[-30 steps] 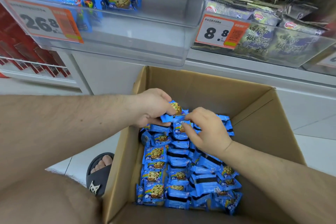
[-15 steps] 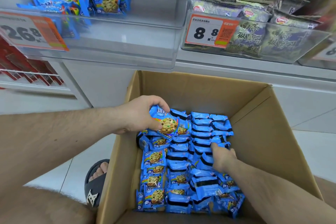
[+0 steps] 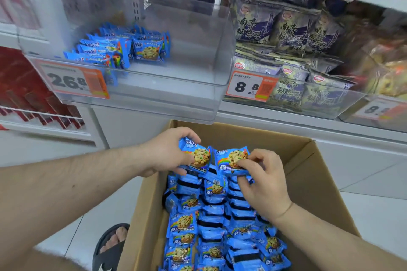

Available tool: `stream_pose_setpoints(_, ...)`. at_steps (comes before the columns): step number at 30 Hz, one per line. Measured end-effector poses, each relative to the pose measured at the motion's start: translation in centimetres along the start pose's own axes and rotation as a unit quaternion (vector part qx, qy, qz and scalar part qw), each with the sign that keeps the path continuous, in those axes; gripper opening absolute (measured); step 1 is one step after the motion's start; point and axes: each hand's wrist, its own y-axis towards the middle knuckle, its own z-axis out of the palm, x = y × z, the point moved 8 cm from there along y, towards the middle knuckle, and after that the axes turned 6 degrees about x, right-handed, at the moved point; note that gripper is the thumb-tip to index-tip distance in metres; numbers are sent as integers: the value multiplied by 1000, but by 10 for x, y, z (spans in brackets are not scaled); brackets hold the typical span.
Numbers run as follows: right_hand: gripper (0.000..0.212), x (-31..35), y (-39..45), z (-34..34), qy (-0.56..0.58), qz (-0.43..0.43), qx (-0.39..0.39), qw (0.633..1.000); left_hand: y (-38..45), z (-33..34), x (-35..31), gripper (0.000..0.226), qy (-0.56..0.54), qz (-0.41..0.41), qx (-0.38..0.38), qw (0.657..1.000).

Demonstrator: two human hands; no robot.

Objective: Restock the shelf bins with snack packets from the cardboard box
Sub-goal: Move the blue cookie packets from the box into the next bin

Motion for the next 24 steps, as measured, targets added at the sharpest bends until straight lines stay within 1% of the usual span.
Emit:
stream_pose_setpoints(1,28,8,8,-7,4,-7,-17,1000,-3,-2,-3,35,-12,9,0,1000)
stream_pose_setpoints(3,28,23,22,-16,10,-22,-40,999,-9,-4,-12,44,-27,27,1,999)
stream_pose_setpoints(5,30,36,35,-20,15,-37,-51,998,-15,-3,-21,54,-47,37,17,998)
stream_pose_setpoints(6,31,42,41,-20,21,-45,-51,998,-17,-2,-24,57,-76,38,29,996)
stream_pose_setpoints(9,31,57,60,-16,34,-51,-37,997,-23,1,-36,61,-180,44,67,980)
stream_pose_setpoints(13,35,72,81,-13,69,-39,18,997,-35,-11,-52,58,-230,96,74,966)
stream_pose_setpoints(16,39,86,92,-16,105,-49,49,992,-42,-26,-58,59,-184,128,35,974)
stream_pose_setpoints(19,33,90,109,-21,128,-32,51,990,-49,-43,-69,54,-135,158,-10,978)
stream_pose_setpoints(22,42,89,137,-30,112,-15,33,993,-61,-62,-83,53,-78,211,-40,974)
stream_pose_setpoints(24,48,94,157,-35,110,-21,46,993,-71,-72,-93,53,-46,250,-57,966)
